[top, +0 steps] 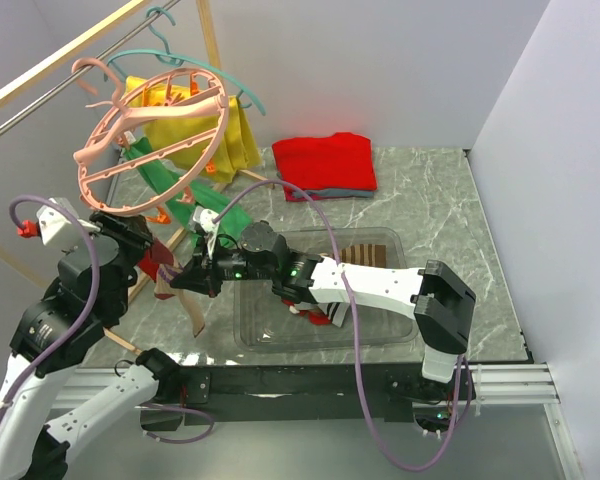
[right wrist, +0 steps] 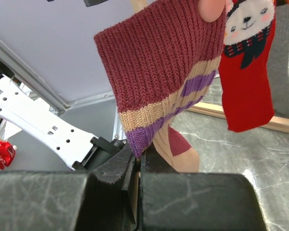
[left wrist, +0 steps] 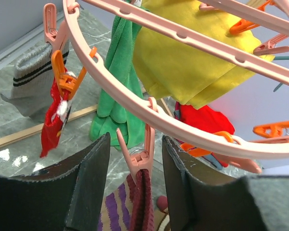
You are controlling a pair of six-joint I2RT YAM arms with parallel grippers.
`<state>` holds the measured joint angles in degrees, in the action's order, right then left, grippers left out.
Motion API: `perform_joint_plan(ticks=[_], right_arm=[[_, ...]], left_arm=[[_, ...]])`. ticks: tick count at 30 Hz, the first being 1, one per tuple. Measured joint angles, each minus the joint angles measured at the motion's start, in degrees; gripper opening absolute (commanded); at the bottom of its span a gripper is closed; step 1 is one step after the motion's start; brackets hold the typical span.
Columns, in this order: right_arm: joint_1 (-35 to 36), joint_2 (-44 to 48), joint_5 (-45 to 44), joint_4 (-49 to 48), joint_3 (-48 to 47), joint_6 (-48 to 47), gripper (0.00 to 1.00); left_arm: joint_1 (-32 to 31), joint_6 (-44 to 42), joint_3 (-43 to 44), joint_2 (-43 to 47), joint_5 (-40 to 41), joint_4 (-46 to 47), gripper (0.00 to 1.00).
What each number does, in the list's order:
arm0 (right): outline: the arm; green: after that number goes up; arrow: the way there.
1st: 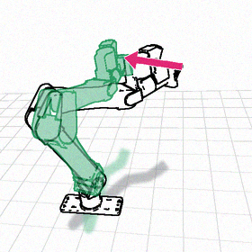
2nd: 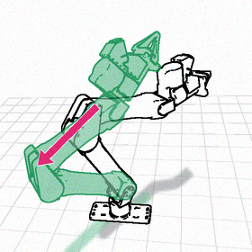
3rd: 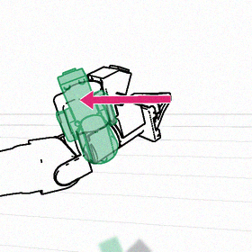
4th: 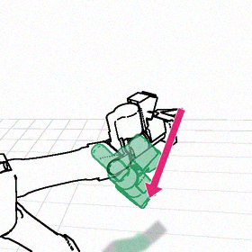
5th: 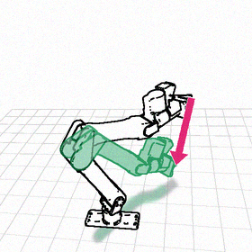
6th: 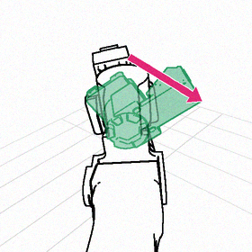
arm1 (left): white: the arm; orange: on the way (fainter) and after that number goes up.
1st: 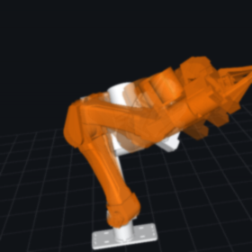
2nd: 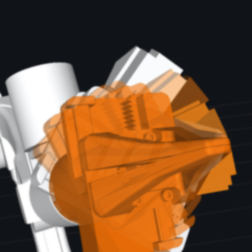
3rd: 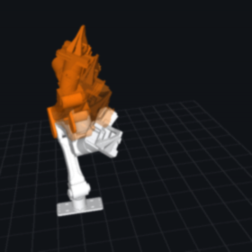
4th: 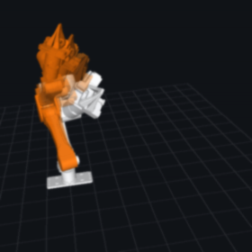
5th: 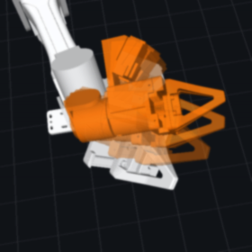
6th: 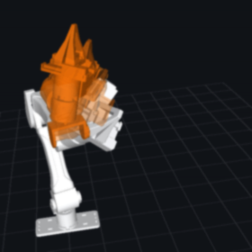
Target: Remove the socks clipped to the hanger
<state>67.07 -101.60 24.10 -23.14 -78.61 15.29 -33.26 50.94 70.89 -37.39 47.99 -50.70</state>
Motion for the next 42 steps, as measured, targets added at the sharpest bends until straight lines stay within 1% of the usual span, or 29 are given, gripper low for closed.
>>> perform_joint_plan(ticks=[6, 8, 13, 16, 17, 18, 19, 21, 22, 24, 25, 27, 28, 37, 42], right_arm=[[0.0, 0.02, -0.02, 0.13, 0.0, -0.39, 0.0], [0.0, 0.02, -0.02, 0.17, 0.0, -0.44, 0.0], [-0.09, 0.02, -0.02, 0.42, 0.0, -0.66, 0.0], [-0.11, 0.02, -0.02, 0.52, 0.0, -0.81, 0.0], [-0.11, 0.02, -0.02, 0.52, 0.0, -0.83, 0.0], [-0.11, 0.04, -0.02, 0.52, 0.0, -0.85, 0.0], [-0.11, 0.11, -0.02, 0.52, 0.0, -0.85, 0.0], [-0.11, 0.31, -0.02, 0.57, 0.04, -0.85, 0.0], [-0.11, 0.52, -0.04, 0.55, 0.13, -0.9, 0.0], [-0.11, 0.98, -0.04, 0.66, 0.37, -1.05, 0.0], [-0.11, 1.18, -0.07, 0.7, 0.42, -1.09, 0.0], [-0.11, 1.79, -0.33, 0.5, 1.07, -1.27, 0.0], [-0.11, 2.19, -0.48, 0.52, 1.62, -1.29, 0.0], [-0.31, 6.51, -3.8, -0.04, 10.58, -0.96, 0.0], [-2.71, 12.37, -7.13, 0.39, 19.41, 0.74, 0.0]], left_arm=[[0.0, -1.31, -0.94, -1.27, 1.11, 1.95, 0.55], [0.0, -2.01, -1.38, -1.86, 1.68, 2.67, 0.58], [0.0, -3.56, -3.5, -2.19, 3.23, 4.74, 0.58], [0.0, -4.63, -5.14, -2.19, 3.39, 6.4, 0.49], [0.0, -4.9, -5.53, -2.19, 3.37, 6.78, 0.42], [0.0, -5.27, -5.86, -2.16, 3.37, 7.13, 0.38], [0.0, -5.51, -6.1, -2.1, 3.34, 7.39, 0.3], [0.0, -6.58, -6.23, -1.92, 3.32, 8.2, 0.25], [0.0, -6.8, -6.23, -1.77, 3.32, 8.5, 0.2], [0.0, -7.04, -6.23, -1.4, 3.34, 8.63, 0.14], [0.0, -7.08, -6.23, -1.18, 3.32, 8.76, 0.09], [0.0, -7.21, -6.23, -0.87, 3.19, 8.96, 0.05], [0.0, -7.23, -6.23, -0.79, 3.04, 9.03, 0.01], [0.0, -7.43, -6.23, 0.13, 1.36, 9.53, 0.01], [0.0, -8.37, -6.23, 0.33, -1.05, 10.58, 0.01]])
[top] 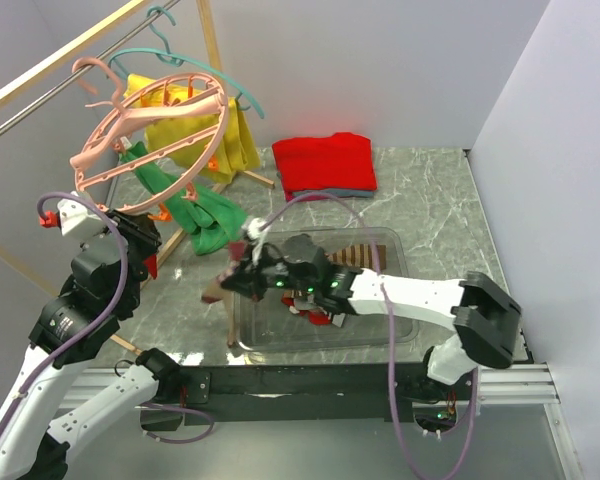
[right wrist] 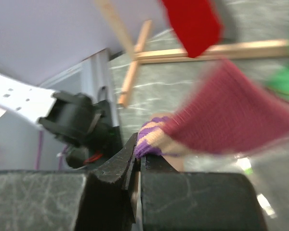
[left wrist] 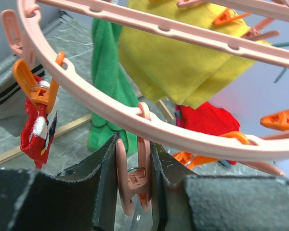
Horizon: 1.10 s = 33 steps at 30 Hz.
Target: Remove the socks clipped to the hanger
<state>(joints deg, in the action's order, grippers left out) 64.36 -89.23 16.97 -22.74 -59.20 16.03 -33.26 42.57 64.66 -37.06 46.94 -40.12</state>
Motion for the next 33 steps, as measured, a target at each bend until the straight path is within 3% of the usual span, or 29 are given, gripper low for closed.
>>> perform_joint_plan(ticks=[13, 17, 18, 19, 21, 22, 25, 28, 33], right_arm=[[-17.16, 20.33, -16.92, 13.88, 12.79, 4.09, 0.0], [-21.29, 23.02, -22.56, 19.91, 14.71, 4.2, 0.06], [-21.55, 23.28, -23.58, 21.14, 14.73, 4.11, 0.1], [-21.79, 23.58, -24.65, 22.14, 14.73, 4.07, 0.31], [-22.23, 23.87, -26.14, 23.69, 14.69, 4.04, 0.55], [-22.4, 23.82, -26.6, 24.5, 14.51, 3.56, 0.75], [-22.62, 21.62, -26.12, 26.69, 12.79, 2.49, 0.94], [-21.79, 17.22, -24.9, 26.97, 9.49, 1.44, 1.0], [-15.19, 12.07, -23.08, 24.17, 5.68, -0.48, 1.0]], left_arm=[[0.0, -1.42, 3.34, -0.48, -8.61, 1.73, 0.01], [0.0, -1.42, 4.31, -0.5, -10.73, 1.88, 0.01], [0.0, -1.44, 4.48, -0.52, -11.15, 1.86, 0.01], [0.0, -1.42, 4.59, -0.55, -11.67, 1.97, 0.01], [0.0, -1.42, 4.7, -0.52, -12.63, 2.29, 0.01], [0.0, -1.42, 4.72, -0.48, -13.03, 2.54, 0.01], [0.0, -1.42, 4.72, -0.15, -14.01, 2.62, 0.01], [0.0, -1.4, 4.72, 0.24, -14.27, 2.62, 0.01], [0.0, -1.27, 4.72, 1.09, -14.78, 2.67, 0.01]])
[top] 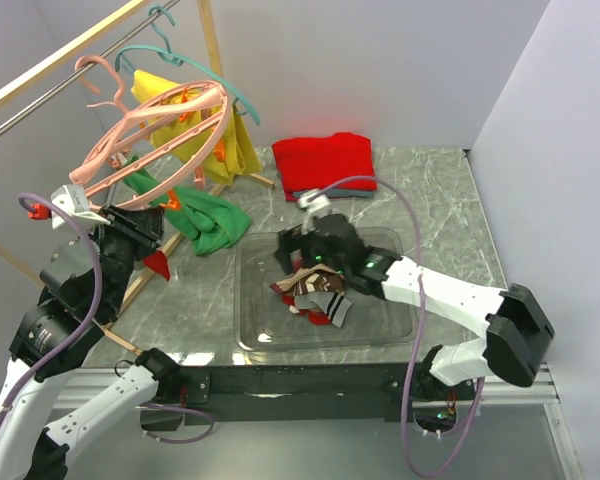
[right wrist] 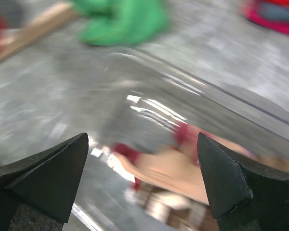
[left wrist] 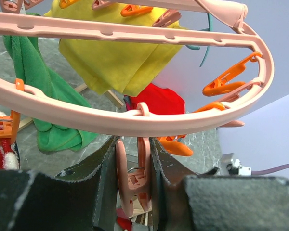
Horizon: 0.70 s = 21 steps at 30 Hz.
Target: Remove the socks clipped to the hanger
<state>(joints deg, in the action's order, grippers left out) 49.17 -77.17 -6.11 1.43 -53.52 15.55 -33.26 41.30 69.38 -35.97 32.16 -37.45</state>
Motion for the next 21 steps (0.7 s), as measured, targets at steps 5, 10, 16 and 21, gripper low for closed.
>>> perform_joint_plan(ticks=[5, 10, 16, 21], right_arm=[[8.96, -7.54, 5.46, -7.87, -6.82, -2.38, 1.0], [12.92, -18.34, 12.0, -17.77, -15.61, -2.34, 1.0], [14.97, -28.72, 17.31, -26.34, -22.03, -1.53, 1.0], [15.67, -34.58, 20.74, -28.09, -28.02, -0.98, 0.97]], left_arm=[[0.0, 0.5, 0.07, 0.15, -1.22, -0.04, 0.01], [0.0, 1.7, 0.37, 0.15, -2.58, 0.0, 0.01], [0.0, 2.71, 1.97, 0.2, -3.45, -0.2, 0.01], [0.0, 3.41, 3.28, 0.31, -4.42, -0.11, 0.01]])
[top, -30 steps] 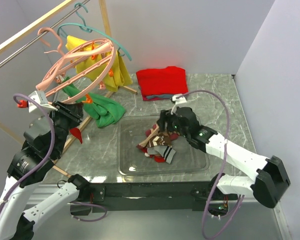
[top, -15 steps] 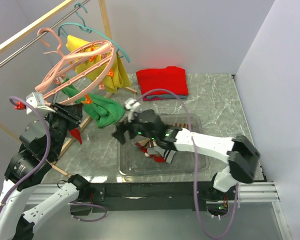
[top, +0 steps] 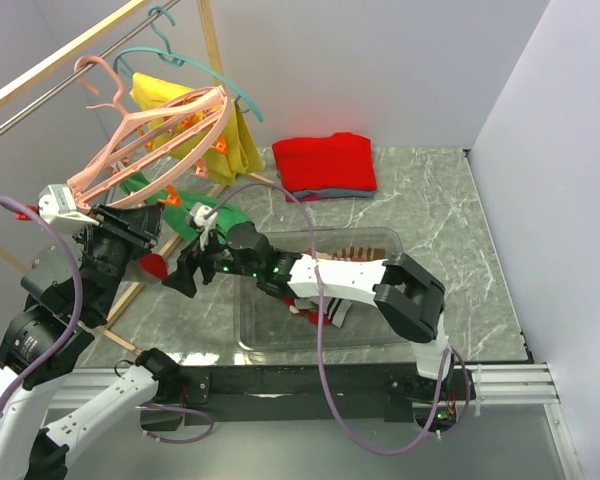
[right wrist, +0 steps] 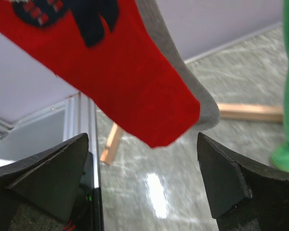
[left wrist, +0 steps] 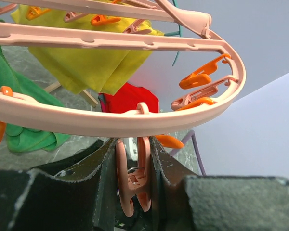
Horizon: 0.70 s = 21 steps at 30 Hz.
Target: Remove the socks clipped to the hanger
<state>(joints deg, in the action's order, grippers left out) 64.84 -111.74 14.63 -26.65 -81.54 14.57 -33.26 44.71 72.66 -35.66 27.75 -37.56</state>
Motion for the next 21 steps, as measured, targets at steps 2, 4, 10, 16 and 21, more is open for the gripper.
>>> perform_joint_plan(ticks=[2, 4, 10, 16, 21], right_arm=[[0.24, -1.38, 1.01, -0.46, -1.92, 0.35, 0.95], [0.42, -2.62, 1.7, -0.59, -3.76, 0.57, 0.92], [1.03, -4.26, 3.28, 0.09, -8.22, 0.92, 0.84], [2.56, -6.08, 3.96, 0.96, -12.76, 1.01, 0.75], [3.61, -6.56, 4.07, 1.73, -12.98, 1.03, 0.42]], left_arm=[[0.0, 0.22, 0.0, 0.11, -0.48, -0.07, 0.01], [0.0, 0.61, 0.0, 0.22, -1.03, -0.04, 0.01], [0.0, 1.68, 0.0, 0.33, -2.45, 0.02, 0.01], [0.0, 2.6, -0.28, 0.98, -3.15, 0.07, 0.01], [0.0, 3.1, -0.28, 1.44, -3.61, 0.13, 0.01]])
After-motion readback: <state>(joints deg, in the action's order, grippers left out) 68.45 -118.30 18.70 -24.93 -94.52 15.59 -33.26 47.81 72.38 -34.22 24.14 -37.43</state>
